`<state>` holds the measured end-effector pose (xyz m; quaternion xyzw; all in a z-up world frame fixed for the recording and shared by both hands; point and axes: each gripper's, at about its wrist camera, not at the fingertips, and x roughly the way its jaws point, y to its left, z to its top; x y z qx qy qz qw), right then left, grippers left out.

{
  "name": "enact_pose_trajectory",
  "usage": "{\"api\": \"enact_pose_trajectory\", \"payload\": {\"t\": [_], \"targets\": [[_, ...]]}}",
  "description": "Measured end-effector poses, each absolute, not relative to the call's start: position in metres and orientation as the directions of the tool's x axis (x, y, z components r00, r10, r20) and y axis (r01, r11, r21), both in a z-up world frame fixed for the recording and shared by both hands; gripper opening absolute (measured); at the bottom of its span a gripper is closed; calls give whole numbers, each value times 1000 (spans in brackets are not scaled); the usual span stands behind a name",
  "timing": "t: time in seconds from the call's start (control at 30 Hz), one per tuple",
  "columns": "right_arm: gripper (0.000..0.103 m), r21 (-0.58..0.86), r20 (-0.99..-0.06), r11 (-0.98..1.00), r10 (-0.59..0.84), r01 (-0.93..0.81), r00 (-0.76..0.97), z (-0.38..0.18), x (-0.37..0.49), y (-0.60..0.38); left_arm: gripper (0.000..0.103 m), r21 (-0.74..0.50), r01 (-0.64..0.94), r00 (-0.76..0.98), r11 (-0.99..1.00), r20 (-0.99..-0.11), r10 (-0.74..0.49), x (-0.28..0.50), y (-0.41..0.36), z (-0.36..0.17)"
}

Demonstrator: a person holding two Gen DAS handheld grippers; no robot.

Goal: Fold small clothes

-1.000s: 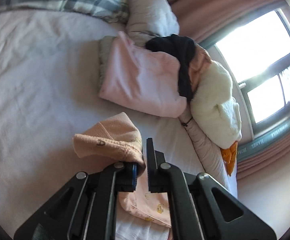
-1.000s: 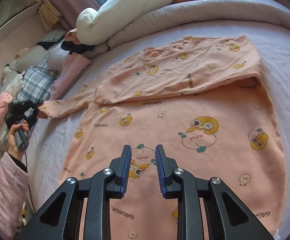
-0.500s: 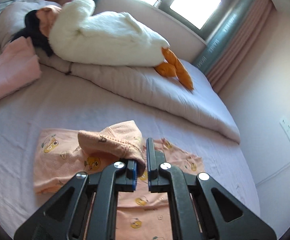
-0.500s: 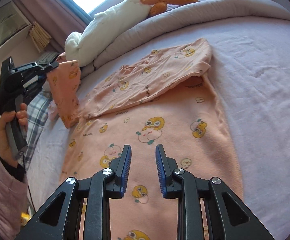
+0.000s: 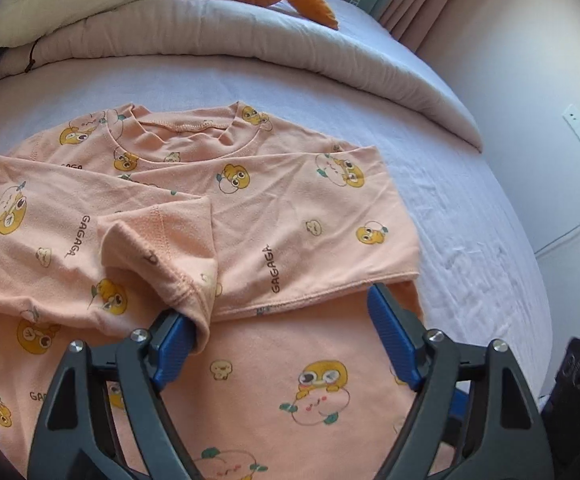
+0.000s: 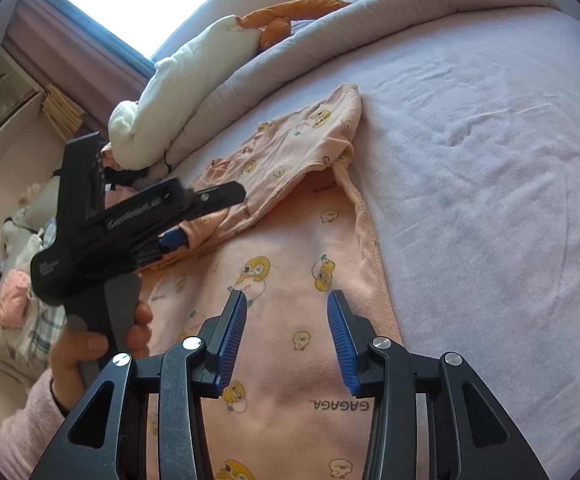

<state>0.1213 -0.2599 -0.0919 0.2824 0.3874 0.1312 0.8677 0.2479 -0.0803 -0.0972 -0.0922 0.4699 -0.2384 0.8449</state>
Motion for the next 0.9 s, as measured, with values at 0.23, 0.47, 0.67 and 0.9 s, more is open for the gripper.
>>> {"api": "enact_pose_trajectory", "payload": {"t": [0.23, 0.47, 0.67, 0.9], "targets": [[42, 640, -549, 767, 502, -50, 668, -79, 152, -236, 92, -384, 372, 471, 845, -706, -528, 214, -38, -77], [42, 419, -608, 866, 491, -273, 624, -50, 189, -156, 92, -396, 239, 516, 887, -722, -461, 184, 30, -86], [42, 190, -745, 911, 376, -365, 551, -63, 247, -87, 92, -428, 116, 541, 896, -729, -418, 164, 85, -94], [7, 244, -754, 933, 354, -264, 553, -70, 269, -109, 92, -478, 39, 561, 878, -717, -415, 148, 119, -97]]}}
